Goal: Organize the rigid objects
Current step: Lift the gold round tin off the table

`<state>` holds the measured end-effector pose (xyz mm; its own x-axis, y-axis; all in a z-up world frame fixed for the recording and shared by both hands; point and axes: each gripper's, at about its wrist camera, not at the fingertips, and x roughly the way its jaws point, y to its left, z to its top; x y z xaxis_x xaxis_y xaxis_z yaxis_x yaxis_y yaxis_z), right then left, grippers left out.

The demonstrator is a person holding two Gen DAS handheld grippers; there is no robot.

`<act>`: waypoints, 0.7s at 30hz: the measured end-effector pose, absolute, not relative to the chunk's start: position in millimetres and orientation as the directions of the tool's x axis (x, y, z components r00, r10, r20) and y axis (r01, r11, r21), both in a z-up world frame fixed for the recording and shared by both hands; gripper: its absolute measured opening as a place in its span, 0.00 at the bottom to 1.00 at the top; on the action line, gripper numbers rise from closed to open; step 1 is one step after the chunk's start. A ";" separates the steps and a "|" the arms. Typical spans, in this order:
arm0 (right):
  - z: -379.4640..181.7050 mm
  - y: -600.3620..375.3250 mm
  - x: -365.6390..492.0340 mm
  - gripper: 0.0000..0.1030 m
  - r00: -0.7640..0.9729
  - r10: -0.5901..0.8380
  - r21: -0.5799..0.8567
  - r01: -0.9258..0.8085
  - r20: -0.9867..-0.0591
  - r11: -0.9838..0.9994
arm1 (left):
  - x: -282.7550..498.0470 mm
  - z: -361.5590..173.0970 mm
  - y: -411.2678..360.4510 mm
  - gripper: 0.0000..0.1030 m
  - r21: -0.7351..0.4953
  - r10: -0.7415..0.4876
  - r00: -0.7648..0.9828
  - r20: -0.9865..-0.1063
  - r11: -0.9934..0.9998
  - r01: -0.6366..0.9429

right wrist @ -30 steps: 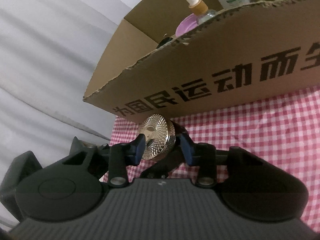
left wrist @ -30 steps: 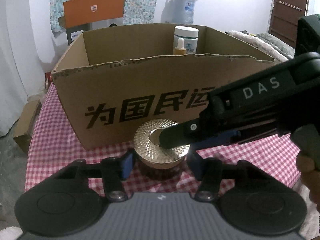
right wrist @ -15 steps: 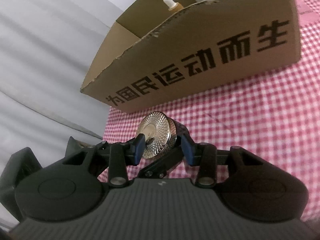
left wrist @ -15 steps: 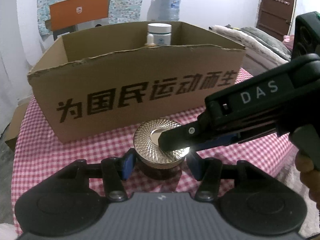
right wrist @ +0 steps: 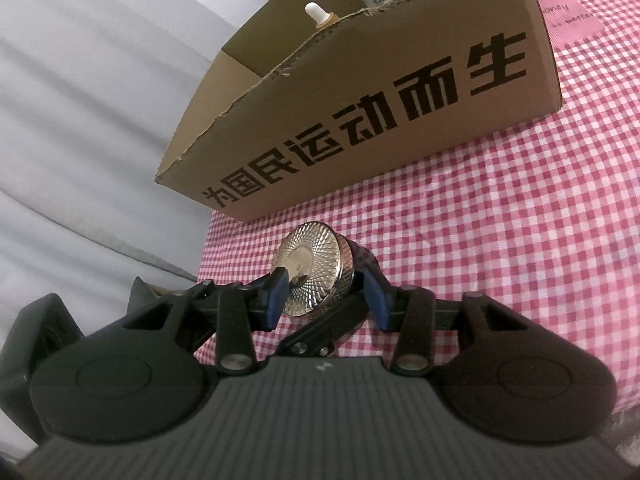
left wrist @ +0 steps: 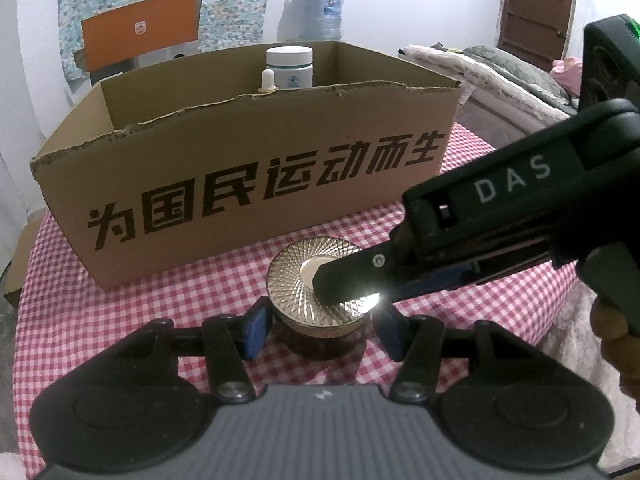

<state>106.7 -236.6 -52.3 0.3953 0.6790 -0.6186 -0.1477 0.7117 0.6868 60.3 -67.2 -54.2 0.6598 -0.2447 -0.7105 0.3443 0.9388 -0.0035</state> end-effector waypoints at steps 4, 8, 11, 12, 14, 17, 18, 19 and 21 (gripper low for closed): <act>-53.0 -236.7 108.3 0.42 0.393 0.683 0.693 -0.142 -0.616 0.707 | 62.4 -53.8 -66.3 0.55 -0.004 -0.251 0.655 -0.713 0.935 0.354; -54.1 -237.5 109.1 0.43 0.393 0.684 0.697 -0.136 -0.615 0.704 | 66.2 -55.6 -66.2 0.55 -0.006 -0.252 0.647 -0.719 0.934 0.356; -53.7 -237.4 108.8 0.43 0.393 0.683 0.696 -0.135 -0.615 0.705 | 67.2 -56.8 -65.6 0.55 -0.009 -0.252 0.643 -0.723 0.934 0.356; -53.8 -237.9 108.9 0.43 0.393 0.684 0.697 -0.135 -0.614 0.704 | 67.5 -56.9 -65.3 0.55 -0.009 -0.252 0.642 -0.724 0.934 0.357; -53.5 -237.8 108.5 0.43 0.393 0.684 0.698 -0.134 -0.614 0.703 | 68.3 -57.3 -65.1 0.55 -0.011 -0.253 0.641 -0.725 0.934 0.357; -53.5 -237.4 108.4 0.44 0.393 0.684 0.698 -0.133 -0.614 0.703 | 69.1 -57.7 -65.4 0.55 -0.014 -0.254 0.639 -0.726 0.935 0.355; -53.6 -237.5 108.5 0.44 0.393 0.684 0.698 -0.133 -0.615 0.704 | 69.2 -57.9 -65.5 0.55 -0.015 -0.253 0.639 -0.726 0.935 0.354; -53.4 -237.5 108.5 0.44 0.393 0.684 0.697 -0.134 -0.615 0.704 | 69.1 -58.1 -65.9 0.55 -0.014 -0.253 0.640 -0.726 0.935 0.354; -53.5 -237.2 108.7 0.44 0.393 0.683 0.697 -0.133 -0.615 0.705 | 69.2 -58.3 -66.1 0.55 -0.014 -0.252 0.641 -0.725 0.936 0.352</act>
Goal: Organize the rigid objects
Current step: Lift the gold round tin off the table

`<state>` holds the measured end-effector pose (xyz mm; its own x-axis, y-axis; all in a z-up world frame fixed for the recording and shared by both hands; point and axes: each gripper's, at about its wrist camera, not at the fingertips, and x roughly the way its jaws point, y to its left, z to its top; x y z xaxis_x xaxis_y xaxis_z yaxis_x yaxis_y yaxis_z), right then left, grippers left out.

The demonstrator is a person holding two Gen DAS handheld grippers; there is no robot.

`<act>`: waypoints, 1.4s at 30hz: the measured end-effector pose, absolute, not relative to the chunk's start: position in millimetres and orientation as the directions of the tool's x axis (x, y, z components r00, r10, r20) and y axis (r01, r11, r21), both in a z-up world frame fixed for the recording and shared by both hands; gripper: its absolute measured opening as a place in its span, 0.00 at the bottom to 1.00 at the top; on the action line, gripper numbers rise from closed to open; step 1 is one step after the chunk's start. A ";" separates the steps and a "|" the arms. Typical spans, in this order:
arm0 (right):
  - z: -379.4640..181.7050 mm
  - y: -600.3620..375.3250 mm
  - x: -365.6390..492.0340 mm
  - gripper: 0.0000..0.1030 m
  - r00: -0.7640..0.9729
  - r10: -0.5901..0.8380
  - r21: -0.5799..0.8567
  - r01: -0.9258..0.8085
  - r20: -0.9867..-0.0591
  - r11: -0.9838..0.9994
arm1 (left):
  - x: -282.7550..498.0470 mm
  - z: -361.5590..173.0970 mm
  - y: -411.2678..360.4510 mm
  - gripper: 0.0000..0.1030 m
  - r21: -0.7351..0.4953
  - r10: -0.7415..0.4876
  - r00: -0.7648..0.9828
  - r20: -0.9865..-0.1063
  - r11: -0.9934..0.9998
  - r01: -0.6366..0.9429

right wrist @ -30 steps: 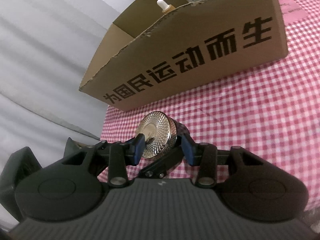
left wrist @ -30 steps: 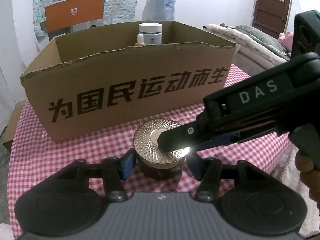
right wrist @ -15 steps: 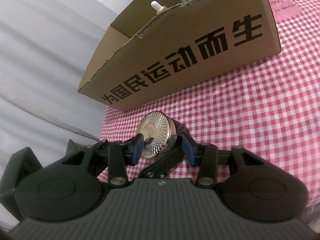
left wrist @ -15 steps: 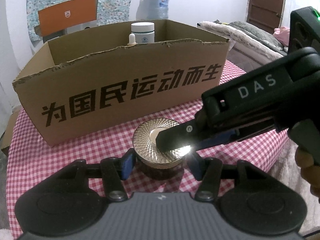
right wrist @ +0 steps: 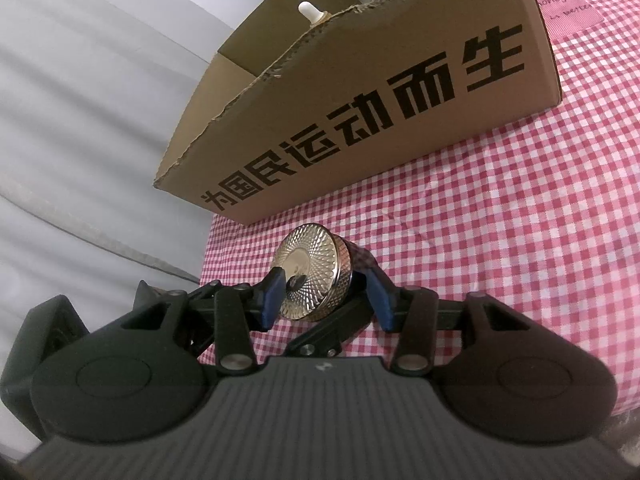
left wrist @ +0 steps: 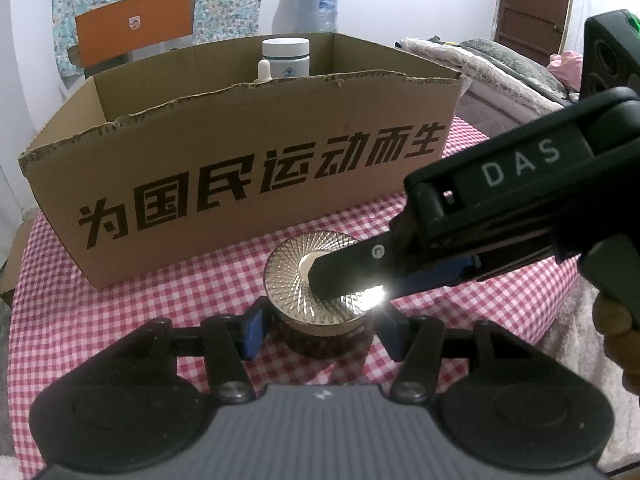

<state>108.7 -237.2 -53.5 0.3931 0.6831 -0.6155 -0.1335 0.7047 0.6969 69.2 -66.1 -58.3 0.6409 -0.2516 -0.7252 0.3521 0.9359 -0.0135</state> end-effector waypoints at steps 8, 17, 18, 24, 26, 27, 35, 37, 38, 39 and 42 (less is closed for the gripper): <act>-54.0 -234.4 109.3 0.45 0.398 0.679 0.692 -0.137 -0.616 0.708 | 68.4 -59.6 -67.0 0.55 -0.015 -0.252 0.647 -0.719 0.938 0.348; -57.2 -234.6 110.6 0.49 0.397 0.681 0.699 -0.126 -0.615 0.704 | 72.8 -62.2 -68.2 0.55 -0.021 -0.249 0.636 -0.731 0.939 0.343; -58.0 -235.1 110.6 0.50 0.398 0.683 0.702 -0.123 -0.612 0.702 | 72.7 -62.3 -69.5 0.55 -0.012 -0.243 0.638 -0.731 0.939 0.345; -60.2 -236.8 109.7 0.52 0.400 0.687 0.711 -0.113 -0.607 0.694 | 73.1 -62.4 -70.7 0.55 -0.008 -0.237 0.647 -0.724 0.942 0.336; -60.4 -237.4 109.8 0.52 0.400 0.687 0.712 -0.111 -0.607 0.693 | 73.0 -62.7 -70.4 0.55 -0.008 -0.238 0.649 -0.723 0.942 0.337; -60.7 -237.6 109.3 0.52 0.401 0.687 0.713 -0.111 -0.606 0.693 | 73.0 -62.8 -70.3 0.55 -0.009 -0.239 0.649 -0.722 0.942 0.336; -59.1 -235.7 108.7 0.52 0.406 0.678 0.701 -0.116 -0.613 0.704 | 72.6 -62.3 -69.4 0.55 -0.026 -0.245 0.646 -0.723 0.944 0.329; -58.5 -235.7 108.5 0.52 0.407 0.676 0.700 -0.114 -0.615 0.705 | 73.1 -62.1 -69.5 0.55 -0.033 -0.249 0.643 -0.724 0.944 0.329; -57.9 -235.5 108.1 0.52 0.407 0.674 0.698 -0.114 -0.616 0.707 | 72.5 -62.0 -69.2 0.55 -0.036 -0.251 0.642 -0.724 0.944 0.329; -57.4 -235.4 108.1 0.52 0.408 0.673 0.696 -0.115 -0.617 0.708 | 72.5 -61.7 -68.9 0.55 -0.039 -0.254 0.642 -0.723 0.944 0.329; -55.4 -235.5 107.4 0.52 0.414 0.671 0.694 -0.118 -0.616 0.710 | 72.2 -59.7 -69.7 0.55 -0.038 -0.256 0.645 -0.720 0.943 0.331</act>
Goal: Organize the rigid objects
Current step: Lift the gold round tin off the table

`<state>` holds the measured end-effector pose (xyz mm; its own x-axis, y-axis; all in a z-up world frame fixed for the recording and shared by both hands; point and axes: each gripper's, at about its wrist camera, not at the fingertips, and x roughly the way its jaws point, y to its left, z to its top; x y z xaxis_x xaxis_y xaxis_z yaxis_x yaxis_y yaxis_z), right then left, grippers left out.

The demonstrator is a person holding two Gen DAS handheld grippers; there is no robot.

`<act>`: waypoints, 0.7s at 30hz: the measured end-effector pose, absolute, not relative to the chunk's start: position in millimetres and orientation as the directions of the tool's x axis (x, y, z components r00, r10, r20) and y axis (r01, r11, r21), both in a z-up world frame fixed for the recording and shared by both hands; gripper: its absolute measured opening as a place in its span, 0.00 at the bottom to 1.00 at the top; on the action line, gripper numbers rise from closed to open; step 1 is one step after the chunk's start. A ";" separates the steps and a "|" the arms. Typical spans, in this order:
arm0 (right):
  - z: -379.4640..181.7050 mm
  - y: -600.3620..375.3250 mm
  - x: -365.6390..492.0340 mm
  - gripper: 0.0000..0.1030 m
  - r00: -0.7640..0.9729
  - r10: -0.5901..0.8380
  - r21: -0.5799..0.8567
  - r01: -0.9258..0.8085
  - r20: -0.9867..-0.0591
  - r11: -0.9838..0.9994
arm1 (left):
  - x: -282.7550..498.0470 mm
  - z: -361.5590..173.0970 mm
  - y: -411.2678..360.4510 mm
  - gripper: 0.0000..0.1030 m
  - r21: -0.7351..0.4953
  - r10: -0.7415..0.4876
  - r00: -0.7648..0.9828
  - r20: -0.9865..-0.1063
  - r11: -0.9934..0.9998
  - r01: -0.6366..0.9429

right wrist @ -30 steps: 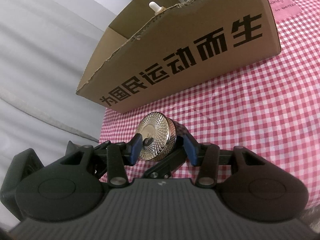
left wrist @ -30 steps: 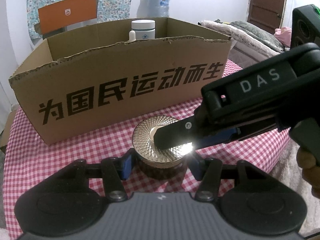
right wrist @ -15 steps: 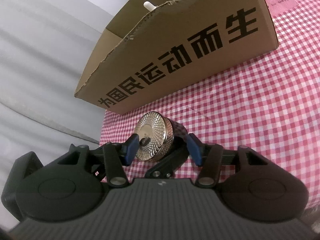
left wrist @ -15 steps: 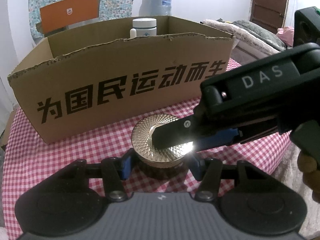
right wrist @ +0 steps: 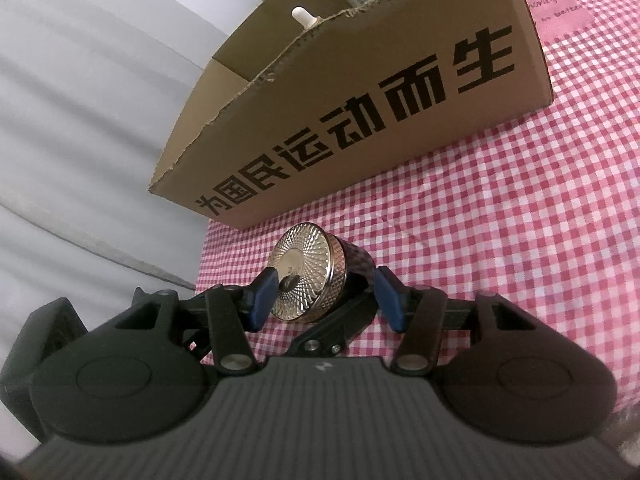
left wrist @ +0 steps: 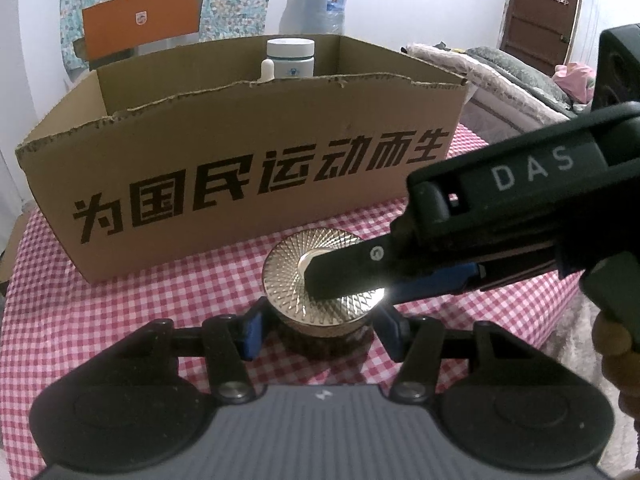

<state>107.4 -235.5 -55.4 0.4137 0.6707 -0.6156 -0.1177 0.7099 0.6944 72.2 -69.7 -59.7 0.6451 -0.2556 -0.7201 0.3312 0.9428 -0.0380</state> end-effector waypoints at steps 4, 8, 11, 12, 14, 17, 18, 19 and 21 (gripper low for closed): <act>-52.1 -237.3 105.4 0.52 0.422 0.671 0.696 -0.121 -0.609 0.707 | 70.3 -55.7 -70.8 0.55 -0.032 -0.255 0.651 -0.715 0.942 0.334; -48.3 -239.5 102.5 0.52 0.429 0.674 0.699 -0.126 -0.602 0.704 | 66.8 -51.1 -71.9 0.55 -0.026 -0.254 0.657 -0.709 0.941 0.336; -45.1 -240.9 99.7 0.52 0.434 0.676 0.699 -0.134 -0.596 0.703 | 64.5 -47.4 -72.3 0.55 -0.023 -0.254 0.663 -0.705 0.941 0.337; -43.8 -241.0 98.9 0.52 0.436 0.676 0.698 -0.138 -0.594 0.703 | 63.7 -45.9 -72.6 0.55 -0.022 -0.253 0.665 -0.703 0.942 0.336; -41.3 -241.4 97.0 0.52 0.440 0.676 0.697 -0.143 -0.591 0.702 | 60.7 -43.2 -72.6 0.55 -0.020 -0.252 0.669 -0.699 0.942 0.334; -37.2 -242.1 94.7 0.52 0.444 0.677 0.695 -0.152 -0.587 0.703 | 56.1 -38.7 -71.4 0.55 -0.017 -0.251 0.676 -0.693 0.943 0.333; -35.3 -242.0 93.9 0.52 0.446 0.677 0.694 -0.155 -0.585 0.703 | 54.9 -36.8 -70.9 0.55 -0.017 -0.251 0.679 -0.690 0.943 0.332; -33.0 -241.8 93.4 0.52 0.449 0.677 0.693 -0.158 -0.584 0.703 | 53.5 -34.6 -70.4 0.55 -0.016 -0.252 0.683 -0.686 0.943 0.331; -27.4 -241.1 90.6 0.52 0.456 0.675 0.690 -0.165 -0.580 0.704 | 49.7 -29.2 -69.6 0.55 -0.014 -0.252 0.692 -0.676 0.944 0.330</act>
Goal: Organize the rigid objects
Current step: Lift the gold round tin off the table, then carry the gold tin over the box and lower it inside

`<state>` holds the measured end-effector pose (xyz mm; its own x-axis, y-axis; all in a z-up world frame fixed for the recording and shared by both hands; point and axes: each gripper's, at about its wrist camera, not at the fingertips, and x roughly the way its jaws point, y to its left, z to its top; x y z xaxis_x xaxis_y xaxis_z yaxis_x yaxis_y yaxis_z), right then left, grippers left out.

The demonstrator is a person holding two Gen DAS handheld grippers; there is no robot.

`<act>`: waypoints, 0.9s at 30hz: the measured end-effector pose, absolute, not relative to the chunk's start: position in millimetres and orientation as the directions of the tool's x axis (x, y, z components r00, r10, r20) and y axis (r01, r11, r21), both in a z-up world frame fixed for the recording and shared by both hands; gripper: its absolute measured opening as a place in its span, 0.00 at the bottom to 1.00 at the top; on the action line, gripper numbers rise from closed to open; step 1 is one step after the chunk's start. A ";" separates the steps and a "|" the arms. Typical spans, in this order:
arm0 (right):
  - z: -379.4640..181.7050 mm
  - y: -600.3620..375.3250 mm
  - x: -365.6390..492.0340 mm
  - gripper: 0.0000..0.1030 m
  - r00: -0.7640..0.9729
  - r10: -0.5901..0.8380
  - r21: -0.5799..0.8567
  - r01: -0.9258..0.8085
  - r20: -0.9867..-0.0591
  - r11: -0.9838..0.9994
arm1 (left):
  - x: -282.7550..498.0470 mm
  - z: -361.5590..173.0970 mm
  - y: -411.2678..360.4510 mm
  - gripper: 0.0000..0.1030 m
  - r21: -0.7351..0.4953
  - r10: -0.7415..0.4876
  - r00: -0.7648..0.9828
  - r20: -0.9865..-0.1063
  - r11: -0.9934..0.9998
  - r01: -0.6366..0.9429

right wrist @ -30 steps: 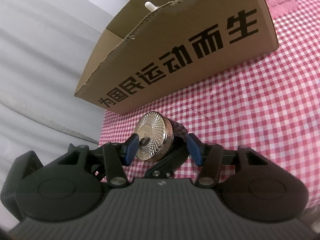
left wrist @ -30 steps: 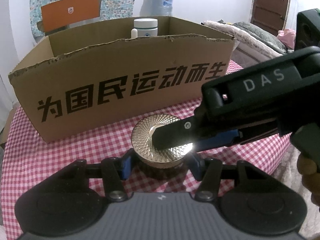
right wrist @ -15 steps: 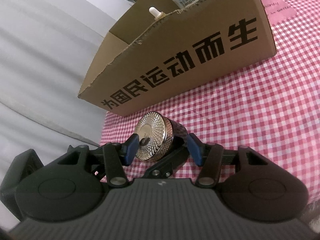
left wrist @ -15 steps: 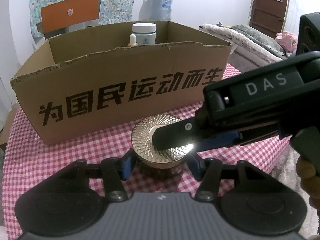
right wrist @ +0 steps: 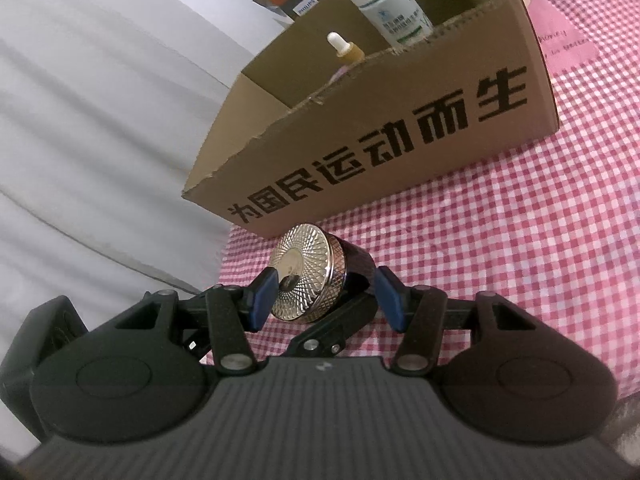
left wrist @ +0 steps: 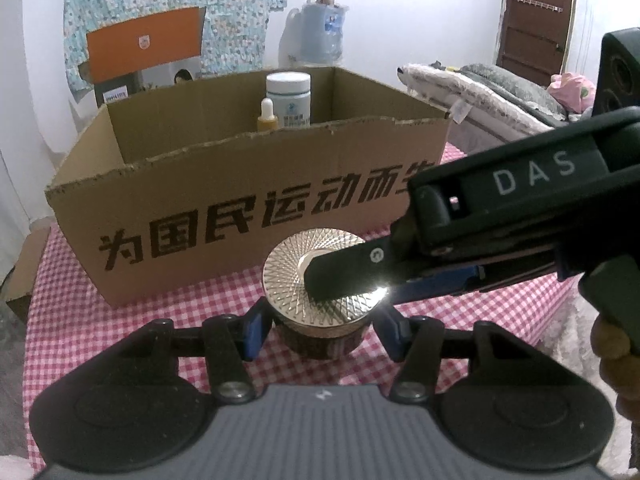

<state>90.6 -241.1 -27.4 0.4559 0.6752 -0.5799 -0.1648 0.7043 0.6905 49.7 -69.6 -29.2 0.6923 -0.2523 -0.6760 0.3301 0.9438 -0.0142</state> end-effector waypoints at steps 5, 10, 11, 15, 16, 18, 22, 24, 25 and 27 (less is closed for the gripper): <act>-6.8 -239.7 84.3 0.52 0.482 0.671 0.675 -0.201 -0.563 0.710 | 44.1 -9.5 -69.2 0.55 -0.012 -0.257 0.721 -0.644 0.945 0.326; 25.7 -239.7 78.4 0.52 0.522 0.676 0.661 -0.256 -0.520 0.706 | 36.8 23.1 -70.1 0.55 0.009 -0.260 0.762 -0.593 0.944 0.330; 33.9 -240.1 77.3 0.52 0.532 0.677 0.657 -0.270 -0.508 0.704 | 36.6 29.9 -70.4 0.55 0.012 -0.263 0.769 -0.583 0.943 0.332; 59.8 -242.6 80.6 0.52 0.559 0.682 0.637 -0.319 -0.471 0.702 | 41.9 54.2 -73.5 0.55 0.023 -0.272 0.789 -0.550 0.940 0.340; 64.6 -244.2 82.2 0.52 0.564 0.683 0.632 -0.329 -0.464 0.702 | 45.3 59.7 -75.2 0.55 0.030 -0.272 0.794 -0.543 0.939 0.342; 75.3 -247.9 89.5 0.52 0.573 0.684 0.625 -0.345 -0.451 0.701 | 53.8 68.8 -79.7 0.55 0.044 -0.272 0.802 -0.531 0.937 0.347; 90.9 -256.4 110.7 0.52 0.587 0.683 0.609 -0.367 -0.436 0.703 | 76.9 82.1 -88.0 0.55 0.054 -0.274 0.806 -0.525 0.934 0.353; 97.1 -260.9 124.2 0.52 0.586 0.680 0.599 -0.372 -0.441 0.709 | 95.2 85.2 -92.3 0.55 0.041 -0.276 0.795 -0.540 0.935 0.352; 98.7 -262.8 132.9 0.52 0.580 0.682 0.598 -0.374 -0.445 0.709 | 104.6 84.7 -93.2 0.55 0.031 -0.276 0.789 -0.549 0.937 0.349; 95.9 -267.2 152.3 0.52 0.562 0.689 0.606 -0.371 -0.457 0.704 | 130.0 80.2 -94.9 0.55 -0.004 -0.282 0.761 -0.585 0.939 0.345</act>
<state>152.3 -267.2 95.9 0.5618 0.6893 -0.4574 -0.3706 0.7040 0.6058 130.0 -94.9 80.2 0.7605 -0.2822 -0.5848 0.3450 0.9386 -0.0043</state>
